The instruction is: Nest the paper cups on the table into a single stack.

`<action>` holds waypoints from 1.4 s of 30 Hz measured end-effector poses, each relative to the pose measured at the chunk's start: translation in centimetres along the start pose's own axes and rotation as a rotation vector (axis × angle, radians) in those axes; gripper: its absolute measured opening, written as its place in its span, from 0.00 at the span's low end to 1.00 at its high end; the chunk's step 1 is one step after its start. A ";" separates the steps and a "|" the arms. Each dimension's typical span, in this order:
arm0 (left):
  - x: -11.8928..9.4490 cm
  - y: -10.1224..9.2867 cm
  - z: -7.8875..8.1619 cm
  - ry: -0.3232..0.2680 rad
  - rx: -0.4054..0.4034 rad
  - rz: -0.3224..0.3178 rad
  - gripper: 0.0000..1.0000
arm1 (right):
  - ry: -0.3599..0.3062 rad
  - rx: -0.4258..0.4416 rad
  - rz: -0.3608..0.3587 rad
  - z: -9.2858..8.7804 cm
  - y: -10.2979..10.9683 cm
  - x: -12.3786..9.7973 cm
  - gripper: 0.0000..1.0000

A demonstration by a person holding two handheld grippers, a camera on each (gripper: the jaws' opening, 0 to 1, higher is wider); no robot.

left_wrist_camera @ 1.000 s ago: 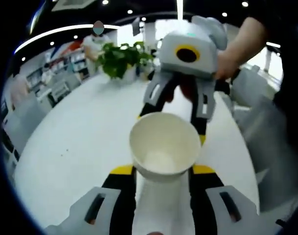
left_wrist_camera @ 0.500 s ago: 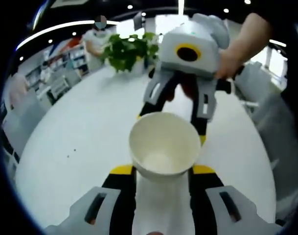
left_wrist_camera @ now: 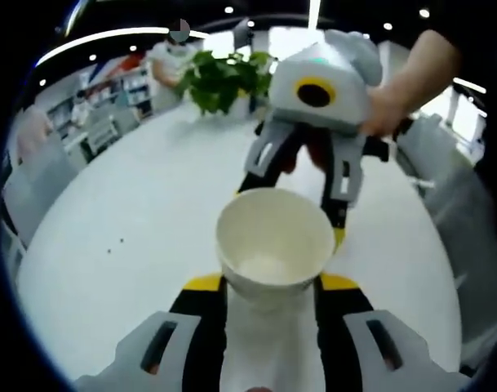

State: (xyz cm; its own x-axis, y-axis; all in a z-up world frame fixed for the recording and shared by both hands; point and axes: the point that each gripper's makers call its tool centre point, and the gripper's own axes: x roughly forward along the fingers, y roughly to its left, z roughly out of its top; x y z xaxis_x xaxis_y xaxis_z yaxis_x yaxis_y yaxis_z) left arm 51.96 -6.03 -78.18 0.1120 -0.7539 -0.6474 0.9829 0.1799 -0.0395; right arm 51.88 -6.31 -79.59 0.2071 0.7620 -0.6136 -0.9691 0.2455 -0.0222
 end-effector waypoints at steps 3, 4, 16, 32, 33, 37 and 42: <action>0.3 0.2 -0.2 0.012 -0.011 0.016 0.42 | -0.007 0.025 -0.004 0.0 -0.2 0.1 0.42; 0.4 0.3 -0.3 0.014 -0.016 0.020 0.41 | -0.014 0.036 -0.004 0.0 -0.3 0.1 0.42; 0.0 0.8 -1.0 0.007 -0.039 0.069 0.52 | -0.003 0.071 -0.038 -0.5 -0.5 -0.2 0.42; -4.7 -0.8 -3.2 -0.037 -0.175 0.228 0.65 | -0.031 0.119 -0.124 -1.1 1.9 -4.6 0.48; -5.0 -1.2 -3.2 -0.045 -0.177 0.231 0.64 | -0.033 0.120 -0.126 -1.1 2.2 -4.9 0.49; -6.4 -3.0 -3.3 -0.067 -0.213 0.255 0.65 | -0.034 0.126 -0.131 -1.5 4.0 -6.3 0.50; -7.9 -4.9 -3.2 -0.091 -0.217 0.275 0.66 | -0.044 0.152 -0.158 -1.7 5.4 -7.8 0.54</action>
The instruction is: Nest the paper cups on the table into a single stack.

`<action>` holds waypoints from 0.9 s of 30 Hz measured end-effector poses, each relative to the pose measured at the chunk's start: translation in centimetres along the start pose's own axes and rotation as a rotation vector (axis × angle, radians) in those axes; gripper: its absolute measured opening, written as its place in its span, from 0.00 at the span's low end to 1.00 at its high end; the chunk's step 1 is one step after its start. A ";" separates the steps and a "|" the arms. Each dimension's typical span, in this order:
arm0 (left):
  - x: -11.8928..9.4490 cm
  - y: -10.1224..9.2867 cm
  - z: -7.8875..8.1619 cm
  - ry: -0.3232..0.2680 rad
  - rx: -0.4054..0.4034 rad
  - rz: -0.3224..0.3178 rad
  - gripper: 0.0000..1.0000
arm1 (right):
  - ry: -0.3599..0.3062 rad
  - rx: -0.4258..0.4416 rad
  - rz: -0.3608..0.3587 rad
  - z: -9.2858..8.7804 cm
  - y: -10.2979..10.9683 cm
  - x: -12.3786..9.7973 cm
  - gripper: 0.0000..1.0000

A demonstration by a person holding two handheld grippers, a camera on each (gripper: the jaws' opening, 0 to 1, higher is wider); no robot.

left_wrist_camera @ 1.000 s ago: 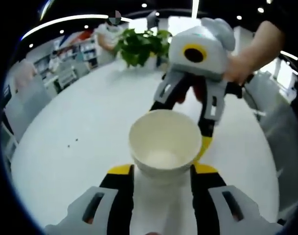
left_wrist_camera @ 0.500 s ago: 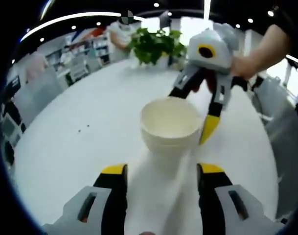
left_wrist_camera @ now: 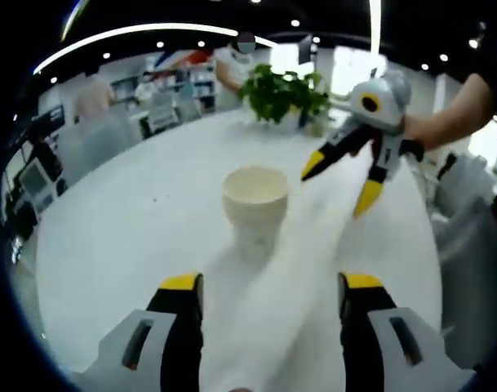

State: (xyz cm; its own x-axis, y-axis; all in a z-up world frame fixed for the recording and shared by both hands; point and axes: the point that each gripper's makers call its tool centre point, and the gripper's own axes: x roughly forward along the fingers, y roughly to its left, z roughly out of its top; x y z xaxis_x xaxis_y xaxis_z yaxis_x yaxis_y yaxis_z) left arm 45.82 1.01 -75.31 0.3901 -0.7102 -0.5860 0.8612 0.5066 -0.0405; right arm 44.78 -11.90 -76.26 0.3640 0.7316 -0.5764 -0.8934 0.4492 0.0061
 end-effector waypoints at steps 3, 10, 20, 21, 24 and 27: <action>-1.1 -0.6 0.4 -0.022 -0.010 0.018 0.68 | -0.017 0.019 -0.026 0.1 0.4 -1.0 0.58; -3.6 -2.2 0.4 -0.040 -0.023 0.059 0.76 | -0.038 0.049 -0.060 0.3 1.4 -2.8 0.69; -6.9 -4.3 -0.2 -0.053 -0.063 0.121 0.93 | -0.081 0.122 -0.112 0.1 2.0 -5.3 0.90; -7.2 -4.5 -0.4 -0.059 -0.075 0.130 0.95 | -0.090 0.134 -0.118 0.2 2.0 -5.6 0.91; -7.8 -5.1 -0.9 -0.079 -0.141 0.146 0.99 | -0.128 0.171 -0.130 0.3 2.3 -6.2 1.00; -8.4 -5.6 -1.3 -0.089 -0.140 0.163 0.99 | -0.141 0.182 -0.120 0.2 3.1 -6.7 1.00</action>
State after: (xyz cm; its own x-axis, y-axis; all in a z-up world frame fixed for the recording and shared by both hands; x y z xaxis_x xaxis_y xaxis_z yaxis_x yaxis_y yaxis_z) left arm 37.33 4.72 -71.21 0.5531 -0.6501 -0.5210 0.7330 0.6769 -0.0664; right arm 39.67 -15.31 -72.18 0.5086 0.7263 -0.4624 -0.7843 0.6124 0.0992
